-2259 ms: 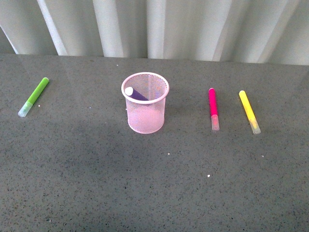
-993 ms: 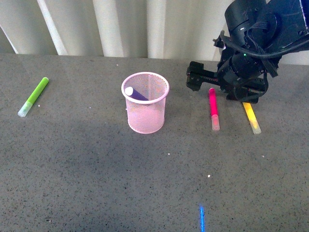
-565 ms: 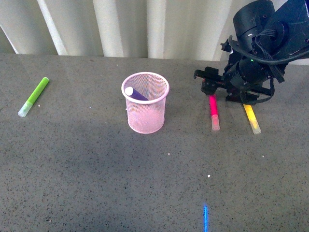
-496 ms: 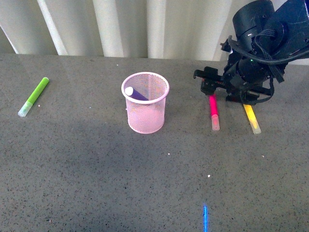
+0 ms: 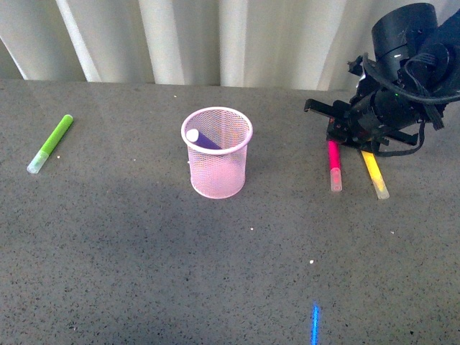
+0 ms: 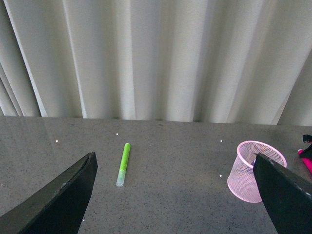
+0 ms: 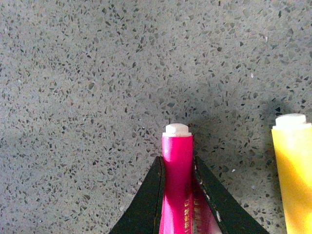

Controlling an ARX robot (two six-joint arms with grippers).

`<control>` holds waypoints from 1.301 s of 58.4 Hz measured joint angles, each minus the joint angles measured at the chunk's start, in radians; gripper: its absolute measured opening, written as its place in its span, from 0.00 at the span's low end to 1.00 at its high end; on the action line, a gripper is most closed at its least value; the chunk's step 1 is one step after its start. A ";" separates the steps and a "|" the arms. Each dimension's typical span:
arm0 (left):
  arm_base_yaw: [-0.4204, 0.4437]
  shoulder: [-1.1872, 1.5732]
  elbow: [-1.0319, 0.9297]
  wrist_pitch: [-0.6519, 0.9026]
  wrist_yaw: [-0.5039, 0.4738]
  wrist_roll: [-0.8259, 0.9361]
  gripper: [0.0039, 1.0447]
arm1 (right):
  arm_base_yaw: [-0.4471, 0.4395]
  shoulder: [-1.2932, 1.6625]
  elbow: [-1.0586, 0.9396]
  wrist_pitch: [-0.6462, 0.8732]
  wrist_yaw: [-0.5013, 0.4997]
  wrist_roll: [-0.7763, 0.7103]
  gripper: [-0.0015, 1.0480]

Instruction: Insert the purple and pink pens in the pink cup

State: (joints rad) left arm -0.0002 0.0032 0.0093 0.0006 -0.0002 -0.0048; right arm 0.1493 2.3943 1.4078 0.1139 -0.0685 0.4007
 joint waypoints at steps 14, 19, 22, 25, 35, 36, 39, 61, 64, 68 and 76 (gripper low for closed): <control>0.000 0.000 0.000 0.000 0.000 0.000 0.94 | 0.032 -0.227 -0.239 0.497 0.021 0.023 0.11; 0.000 0.000 0.000 0.000 0.000 0.000 0.94 | 0.072 -0.315 -0.291 0.689 -0.016 0.008 0.11; 0.000 0.000 0.000 0.000 0.000 0.000 0.94 | 0.098 -0.342 -0.310 0.782 -0.031 -0.016 0.11; 0.000 0.000 0.000 0.000 0.000 0.000 0.94 | 0.133 -0.356 -0.330 0.889 -0.051 -0.062 0.11; 0.000 0.000 0.000 0.000 0.000 0.000 0.94 | 0.234 -0.284 -0.348 1.116 -0.066 -0.247 0.11; 0.000 0.000 0.000 0.000 0.000 0.000 0.94 | 0.244 -0.269 -0.345 1.123 -0.069 -0.262 0.11; 0.000 0.000 0.000 0.000 0.000 0.000 0.94 | 0.276 -0.209 -0.326 1.130 -0.074 -0.318 0.11; 0.000 0.000 0.000 0.000 0.000 0.000 0.94 | 0.381 -0.067 -0.223 1.107 -0.065 -0.337 0.11; 0.000 0.000 0.000 0.000 0.000 0.000 0.94 | 0.383 -0.059 -0.223 1.111 -0.064 -0.337 0.11; 0.000 0.000 0.000 0.000 0.000 0.000 0.94 | 0.381 -0.048 -0.229 1.126 -0.063 -0.336 0.11; 0.000 0.000 0.000 0.000 0.000 0.000 0.94 | 0.366 -0.047 -0.264 1.159 -0.065 -0.332 0.11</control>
State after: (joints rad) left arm -0.0002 0.0032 0.0093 0.0006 -0.0002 -0.0048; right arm 0.5156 2.3474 1.1435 1.2732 -0.1337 0.0689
